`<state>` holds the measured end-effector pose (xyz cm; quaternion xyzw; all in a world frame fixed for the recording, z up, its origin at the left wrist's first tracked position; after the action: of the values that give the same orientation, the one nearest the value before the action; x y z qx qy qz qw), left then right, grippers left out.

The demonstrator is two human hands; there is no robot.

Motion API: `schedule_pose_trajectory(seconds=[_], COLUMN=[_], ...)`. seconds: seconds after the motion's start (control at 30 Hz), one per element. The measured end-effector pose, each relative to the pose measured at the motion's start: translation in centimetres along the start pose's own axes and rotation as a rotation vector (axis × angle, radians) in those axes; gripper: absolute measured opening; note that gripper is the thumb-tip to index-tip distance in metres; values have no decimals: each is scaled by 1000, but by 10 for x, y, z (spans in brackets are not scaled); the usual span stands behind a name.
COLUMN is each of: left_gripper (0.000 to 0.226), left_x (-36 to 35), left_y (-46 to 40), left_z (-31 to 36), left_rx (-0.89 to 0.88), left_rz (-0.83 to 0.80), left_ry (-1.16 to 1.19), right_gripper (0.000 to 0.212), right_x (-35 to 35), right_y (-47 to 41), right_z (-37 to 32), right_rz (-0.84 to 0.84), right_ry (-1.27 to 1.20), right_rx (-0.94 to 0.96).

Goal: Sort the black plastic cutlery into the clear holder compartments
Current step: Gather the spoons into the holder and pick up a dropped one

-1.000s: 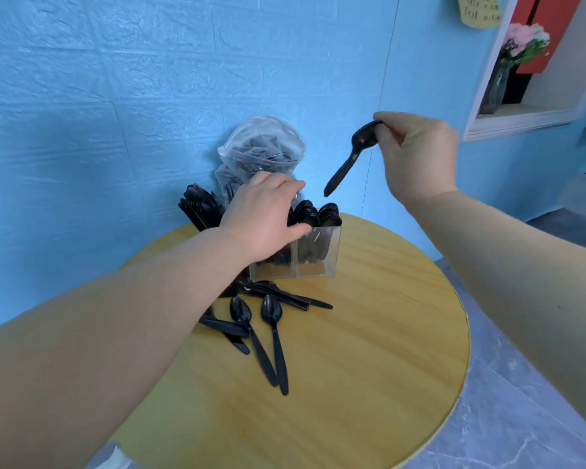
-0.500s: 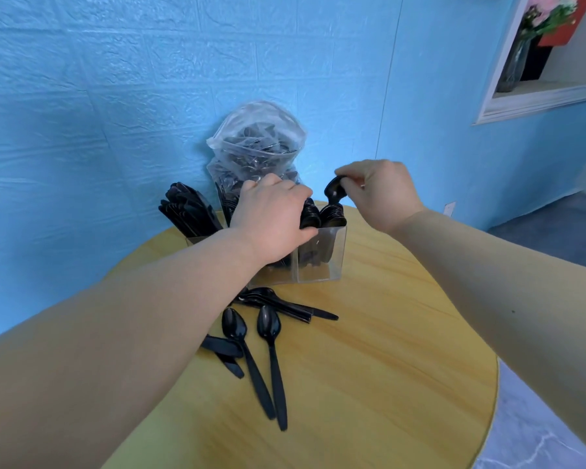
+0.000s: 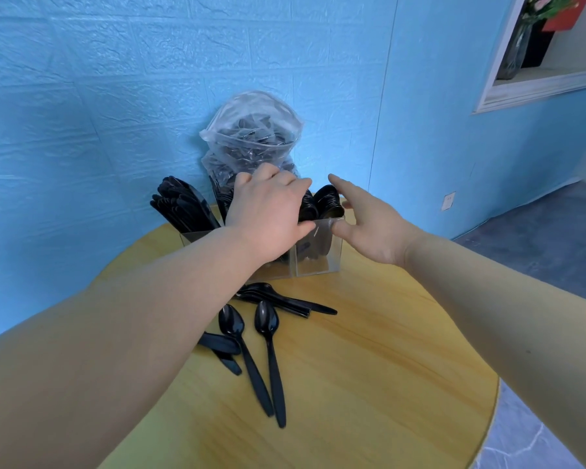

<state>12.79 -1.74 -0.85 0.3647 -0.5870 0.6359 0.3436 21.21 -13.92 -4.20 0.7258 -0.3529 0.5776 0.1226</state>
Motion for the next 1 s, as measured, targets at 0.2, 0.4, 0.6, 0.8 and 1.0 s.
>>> schedule_pose_trajectory(seconds=[0.2,0.4,0.6,0.8,1.0], left_gripper=[61,46,77,78,40], left_x=[22,15,-13,-17,-13], left_y=[36,109,169,185,188], left_z=[6,-8,-8,-3,-8], left_rx=[-119,24,288,277,389], left_rz=[227,151,-209,-287,-186], left_ry=[118,198,196,176,202], right_gripper=[55,30,35,26,44], right_x=[21,-33,-74,-72,-62], right_y=[44,78,86,108,127], right_z=[-21,-46,-57,-57,-65], right_rz=[400,259,30,102,193], right_ry=[-28,90,276,289,219], right_rx=[41,80,99,105,136])
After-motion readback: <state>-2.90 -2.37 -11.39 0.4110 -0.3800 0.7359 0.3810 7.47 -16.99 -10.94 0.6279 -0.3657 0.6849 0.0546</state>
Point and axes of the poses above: each hand's wrist, its own y-axis away from the middle knuckle, its own x-axis out of the back of the hand, z = x × y, the point moved 5 cm from there along -y, towards the middle knuckle, and after that the axes turned 15 degrees about y, right-handed, at the moved point
